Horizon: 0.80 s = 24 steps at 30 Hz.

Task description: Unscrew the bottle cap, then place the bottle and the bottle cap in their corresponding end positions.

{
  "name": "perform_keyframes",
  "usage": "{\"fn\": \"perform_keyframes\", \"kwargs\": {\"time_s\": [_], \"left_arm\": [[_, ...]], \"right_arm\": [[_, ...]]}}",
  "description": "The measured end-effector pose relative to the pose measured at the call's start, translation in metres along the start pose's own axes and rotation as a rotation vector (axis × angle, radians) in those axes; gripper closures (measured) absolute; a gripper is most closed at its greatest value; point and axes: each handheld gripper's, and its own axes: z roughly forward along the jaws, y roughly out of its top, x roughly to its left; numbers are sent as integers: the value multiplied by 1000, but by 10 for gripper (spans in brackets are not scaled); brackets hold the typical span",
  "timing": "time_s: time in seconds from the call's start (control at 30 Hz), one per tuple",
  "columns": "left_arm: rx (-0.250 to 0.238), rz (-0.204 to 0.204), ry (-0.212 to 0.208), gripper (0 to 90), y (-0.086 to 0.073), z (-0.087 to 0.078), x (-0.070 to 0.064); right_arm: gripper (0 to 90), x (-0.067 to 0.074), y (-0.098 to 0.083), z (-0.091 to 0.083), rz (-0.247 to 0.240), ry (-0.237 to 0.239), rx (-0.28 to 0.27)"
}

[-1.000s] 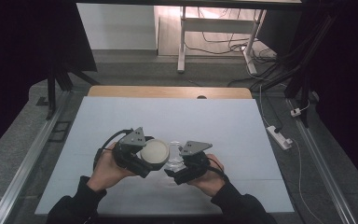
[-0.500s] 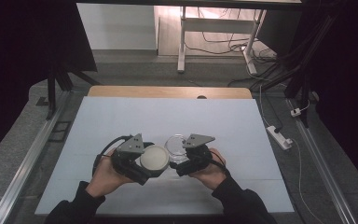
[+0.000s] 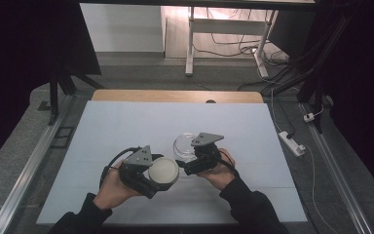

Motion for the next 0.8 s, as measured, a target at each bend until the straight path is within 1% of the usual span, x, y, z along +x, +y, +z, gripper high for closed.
{"fn": "perform_keyframes", "kwargs": {"time_s": [0.1, 0.17, 0.2, 0.23, 0.4, 0.43, 0.53, 0.57, 0.8], "left_arm": [[-7, -6, -4, 80, -2, 2, -1], [-6, -2, -4, 80, -3, 3, -1], [-10, -7, -6, 80, -3, 4, -2], [0, 2, -6, 80, -3, 4, -2], [-7, -3, -4, 80, -6, 7, -4], [-3, 3, -3, 80, -6, 8, -4], [-5, 3, -2, 80, -8, 10, -4], [-8, -1, -4, 80, -8, 11, -4], [-2, -1, -1, 80, -13, 20, -4]], "right_arm": [[66, -3, 1, 3, 2, -4, 3], [66, -4, 2, 4, 3, -7, 4], [66, -5, 3, 5, 4, -9, 1], [66, -6, 4, 6, 5, -10, 0], [66, -10, 7, 10, 8, -12, -2], [66, -11, 8, 12, 8, -15, -1], [66, -13, 9, 14, 11, -17, -2], [66, -14, 10, 15, 14, -18, -2], [66, -19, 14, 23, 20, -24, -3]]}}
